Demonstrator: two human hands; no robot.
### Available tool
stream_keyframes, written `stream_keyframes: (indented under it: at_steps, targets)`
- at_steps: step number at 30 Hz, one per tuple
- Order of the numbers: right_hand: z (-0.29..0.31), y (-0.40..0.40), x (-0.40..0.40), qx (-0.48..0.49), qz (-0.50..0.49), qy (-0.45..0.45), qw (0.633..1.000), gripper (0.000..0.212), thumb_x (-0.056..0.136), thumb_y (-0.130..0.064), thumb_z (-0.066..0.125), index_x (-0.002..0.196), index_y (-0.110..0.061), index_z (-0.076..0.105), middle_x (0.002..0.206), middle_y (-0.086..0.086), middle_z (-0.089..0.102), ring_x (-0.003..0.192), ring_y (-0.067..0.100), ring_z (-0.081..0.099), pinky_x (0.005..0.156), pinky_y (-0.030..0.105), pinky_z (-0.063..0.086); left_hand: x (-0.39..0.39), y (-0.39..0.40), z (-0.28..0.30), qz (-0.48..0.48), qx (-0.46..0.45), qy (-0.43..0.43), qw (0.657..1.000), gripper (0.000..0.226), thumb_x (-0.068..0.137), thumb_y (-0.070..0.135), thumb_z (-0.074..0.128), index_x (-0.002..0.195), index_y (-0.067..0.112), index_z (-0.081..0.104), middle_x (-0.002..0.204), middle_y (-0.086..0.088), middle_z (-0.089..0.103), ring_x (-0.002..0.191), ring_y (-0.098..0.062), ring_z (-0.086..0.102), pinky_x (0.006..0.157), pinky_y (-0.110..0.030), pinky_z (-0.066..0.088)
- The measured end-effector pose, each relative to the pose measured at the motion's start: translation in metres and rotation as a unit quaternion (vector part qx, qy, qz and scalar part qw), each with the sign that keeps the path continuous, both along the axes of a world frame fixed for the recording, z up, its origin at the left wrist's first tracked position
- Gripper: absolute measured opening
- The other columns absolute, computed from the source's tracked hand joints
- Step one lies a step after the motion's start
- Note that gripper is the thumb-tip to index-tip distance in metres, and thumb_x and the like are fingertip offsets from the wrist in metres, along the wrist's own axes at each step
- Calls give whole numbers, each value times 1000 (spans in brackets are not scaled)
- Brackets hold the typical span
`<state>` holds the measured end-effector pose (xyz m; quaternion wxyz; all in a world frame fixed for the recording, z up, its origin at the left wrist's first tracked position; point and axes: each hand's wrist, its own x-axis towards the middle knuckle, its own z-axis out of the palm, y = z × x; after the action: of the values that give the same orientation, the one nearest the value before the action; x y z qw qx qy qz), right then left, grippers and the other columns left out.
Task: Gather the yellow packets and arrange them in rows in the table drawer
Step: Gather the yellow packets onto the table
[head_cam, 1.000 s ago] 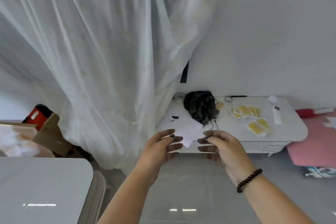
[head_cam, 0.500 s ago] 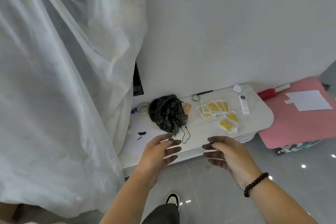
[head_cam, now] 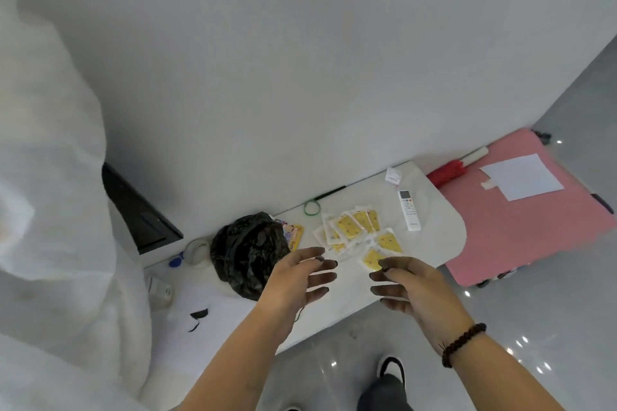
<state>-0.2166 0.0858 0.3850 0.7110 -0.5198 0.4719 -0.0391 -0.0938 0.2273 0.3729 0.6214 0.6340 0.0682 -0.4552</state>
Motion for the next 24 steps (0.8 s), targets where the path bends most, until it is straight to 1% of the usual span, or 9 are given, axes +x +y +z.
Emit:
stream_keyframes:
  at_steps: [3, 6, 11, 15, 17, 18, 20, 22, 24]
  targets:
    - [-14, -59, 10, 3, 7, 20, 1000, 13, 92, -1, 52, 101, -3, 62, 90, 14, 72, 74, 25, 67, 65, 31, 51, 11, -48, -13, 11, 11, 11, 1000, 22, 97, 7, 49, 112, 12, 63, 95, -7, 76, 85, -19, 72, 75, -31, 54]
    - [-30, -121, 24, 5, 30, 40, 999, 13, 92, 0, 52, 100, -3, 62, 87, 13, 71, 72, 25, 66, 64, 30, 52, 19, -93, -28, 49, 20, 25, 998, 22, 97, 7, 48, 113, 11, 62, 95, -7, 76, 85, -20, 72, 74, -31, 54]
    - [-59, -198, 62, -9, 119, 77, 990, 13, 89, 1, 55, 96, -8, 61, 84, 10, 71, 69, 22, 66, 64, 29, 52, 18, -155, -55, 115, 44, 67, 990, 22, 97, 5, 48, 113, 8, 63, 96, -10, 76, 86, -23, 71, 74, -32, 55]
    - [-88, -230, 87, -34, 177, 92, 979, 14, 85, -2, 59, 94, -12, 59, 96, 14, 70, 70, 20, 64, 62, 26, 50, 20, -184, -76, 146, 61, 86, 984, 21, 97, 6, 48, 113, 9, 62, 94, -8, 76, 88, -24, 71, 74, -32, 54]
    - [-109, -241, 96, -37, 188, 106, 976, 16, 85, -2, 61, 98, -11, 59, 97, 14, 69, 71, 20, 64, 64, 27, 51, 25, -195, -90, 158, 74, 95, 980, 22, 97, 6, 48, 113, 9, 62, 94, -8, 77, 88, -24, 71, 75, -33, 54]
    - [-120, -244, 98, -42, 194, 116, 973, 18, 84, -3, 61, 101, -10, 59, 95, 12, 69, 73, 20, 64, 67, 29, 53, 28, -198, -97, 162, 80, 101, 978, 22, 97, 6, 48, 113, 9, 62, 94, -9, 76, 87, -24, 71, 76, -33, 54]
    - [-143, -250, 101, -64, 198, 144, 967, 22, 81, -5, 62, 101, -12, 59, 92, 9, 69, 81, 22, 65, 80, 37, 56, 35, -205, -112, 161, 90, 108, 977, 22, 96, 6, 48, 113, 8, 62, 94, -9, 76, 88, -25, 71, 77, -34, 54]
    - [-169, -253, 102, -85, 200, 174, 960, 23, 78, -7, 64, 100, -14, 58, 93, 7, 69, 87, 22, 63, 88, 41, 54, 43, -211, -130, 155, 103, 112, 976, 22, 96, 7, 48, 113, 8, 62, 94, -9, 76, 88, -24, 71, 77, -34, 54]
    - [-197, -254, 102, -94, 206, 195, 954, 27, 79, -10, 67, 103, -12, 55, 96, 6, 69, 85, 20, 61, 82, 35, 52, 49, -215, -150, 149, 114, 112, 976, 21, 96, 7, 49, 112, 9, 62, 92, -8, 77, 88, -24, 71, 78, -34, 54]
